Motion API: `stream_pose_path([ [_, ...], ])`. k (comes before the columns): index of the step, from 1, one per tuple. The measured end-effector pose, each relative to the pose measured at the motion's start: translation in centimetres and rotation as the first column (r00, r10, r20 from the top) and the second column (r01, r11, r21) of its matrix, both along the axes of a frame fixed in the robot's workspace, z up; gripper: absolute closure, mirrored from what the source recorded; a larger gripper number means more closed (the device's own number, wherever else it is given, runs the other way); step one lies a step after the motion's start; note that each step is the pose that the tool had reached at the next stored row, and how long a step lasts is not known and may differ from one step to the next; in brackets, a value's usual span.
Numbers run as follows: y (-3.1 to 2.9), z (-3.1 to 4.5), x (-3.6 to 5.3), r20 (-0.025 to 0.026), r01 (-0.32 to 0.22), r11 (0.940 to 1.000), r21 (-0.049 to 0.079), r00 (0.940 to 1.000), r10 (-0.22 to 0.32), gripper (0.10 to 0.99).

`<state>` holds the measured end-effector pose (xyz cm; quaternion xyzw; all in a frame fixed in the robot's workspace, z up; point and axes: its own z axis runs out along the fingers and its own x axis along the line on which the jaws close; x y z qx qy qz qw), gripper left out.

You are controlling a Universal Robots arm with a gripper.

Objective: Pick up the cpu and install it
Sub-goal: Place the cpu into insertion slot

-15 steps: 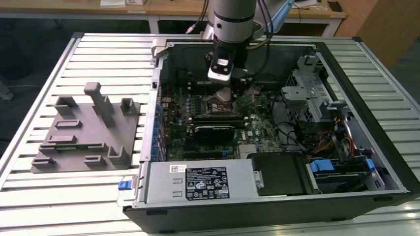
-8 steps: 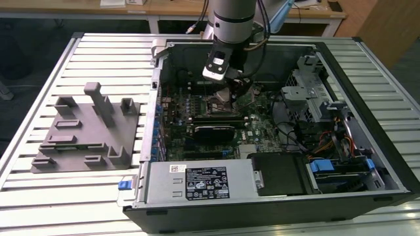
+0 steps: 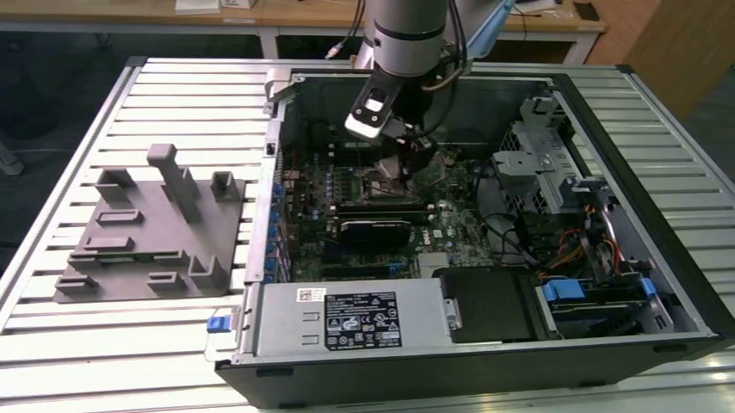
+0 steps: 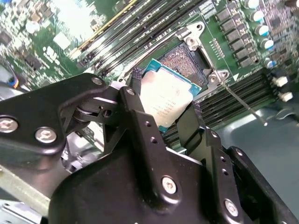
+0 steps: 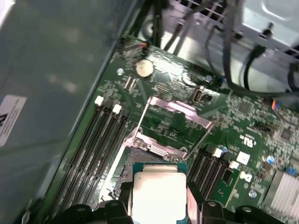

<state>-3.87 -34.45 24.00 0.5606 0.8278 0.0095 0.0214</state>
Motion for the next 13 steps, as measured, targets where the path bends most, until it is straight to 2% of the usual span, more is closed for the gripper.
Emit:
stream_pose_path([
  [3, 0.0, -0.05, 0.0, 0.0, 0.054, 0.9985, 0.0, 0.9985, -0.054, 0.545],
  [7, 0.0, -0.1, 0.0, 0.0, 0.127, 0.9919, 0.0, 0.9919, -0.127, 0.545],
  [10, 0.0, -0.14, 0.0, 0.0, 0.18, 0.9836, 0.0, 0.9836, -0.18, 0.545],
  [13, 0.0, -0.18, 0.0, 0.0, 0.235, 0.9721, 0.0, 0.9721, -0.235, 0.545],
])
